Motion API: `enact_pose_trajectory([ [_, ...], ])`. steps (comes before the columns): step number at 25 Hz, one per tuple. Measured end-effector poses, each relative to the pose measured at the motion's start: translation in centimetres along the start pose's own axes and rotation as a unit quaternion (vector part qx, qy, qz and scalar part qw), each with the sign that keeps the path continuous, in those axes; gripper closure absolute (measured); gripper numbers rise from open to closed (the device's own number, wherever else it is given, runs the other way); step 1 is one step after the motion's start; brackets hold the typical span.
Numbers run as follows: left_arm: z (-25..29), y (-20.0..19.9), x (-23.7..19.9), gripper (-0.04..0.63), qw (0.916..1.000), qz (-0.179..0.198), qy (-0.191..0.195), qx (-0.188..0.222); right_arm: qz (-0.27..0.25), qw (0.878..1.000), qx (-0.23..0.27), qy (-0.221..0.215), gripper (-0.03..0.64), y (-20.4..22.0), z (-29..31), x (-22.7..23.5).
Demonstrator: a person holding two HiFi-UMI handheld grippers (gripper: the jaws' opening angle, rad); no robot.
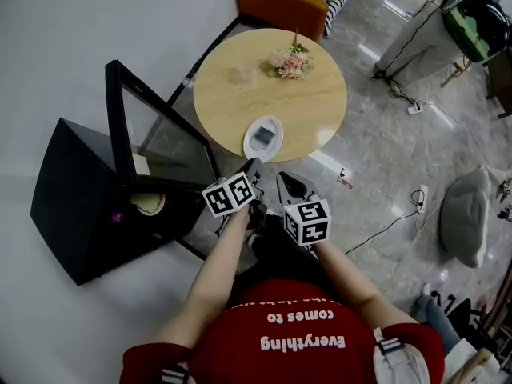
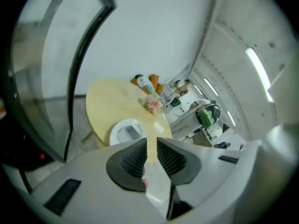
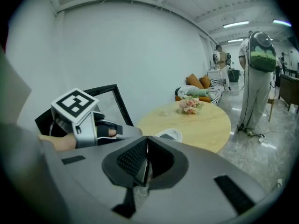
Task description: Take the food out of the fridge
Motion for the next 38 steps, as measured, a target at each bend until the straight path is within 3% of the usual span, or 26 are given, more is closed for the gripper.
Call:
enact_pose_trajectory([
  [3, -3.2, -0.9, 2.4, 0.522, 0.9951, 0.08, 0.014, 0.055, -0.014, 1.0, 0.019, -0.003, 0.604, -1.2, -0.7, -1.1],
  [5, -5.1, -1.5, 4.0, 0.522, 0.9875, 0.125, 0.031, 0.091, -0.028, 0.999, 0.032, -0.006, 0.605, -2.1, -1.2, -1.8],
  [10, -9.4, -2.1, 8.3, 0.537, 0.9513, 0.262, 0.03, 0.159, -0.1, 0.992, 0.082, 0.006, 0.604, -4.9, -3.1, -3.9],
  [14, -12.1, -1.4, 10.0, 0.585, 0.9275, 0.317, 0.004, 0.198, -0.135, 0.985, 0.108, 0.0, 0.604, -5.6, -4.4, -5.7],
  [23, -15.1, -0.1, 9.2, 0.588, 0.9216, 0.336, -0.008, 0.194, -0.161, 0.977, 0.133, -0.037, 0.605, -5.4, -4.3, -9.1],
  [30, -17.2, -0.4, 7.8, 0.588, 0.9159, 0.34, -0.054, 0.206, -0.174, 0.973, 0.131, -0.082, 0.605, -5.5, -3.4, -11.3],
  [34, -19.0, -0.2, 5.9, 0.588, 0.9151, 0.324, -0.095, 0.221, -0.189, 0.967, 0.118, -0.125, 0.605, -5.1, -2.2, -13.5],
  [38, -21.5, 0.5, 3.7, 0.588, 0.9206, 0.281, -0.131, 0.237, -0.208, 0.957, 0.098, -0.175, 0.606, -4.3, -1.4, -16.4],
])
Point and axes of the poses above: the fingertips, and each gripper's own axes: z forward along the fingers, x to its right, y out of its underside, the point moved 9 cm from there along -z, backward along the fingers, and after that the axes turned 2 degrees about -z, right-handed, at the moved point
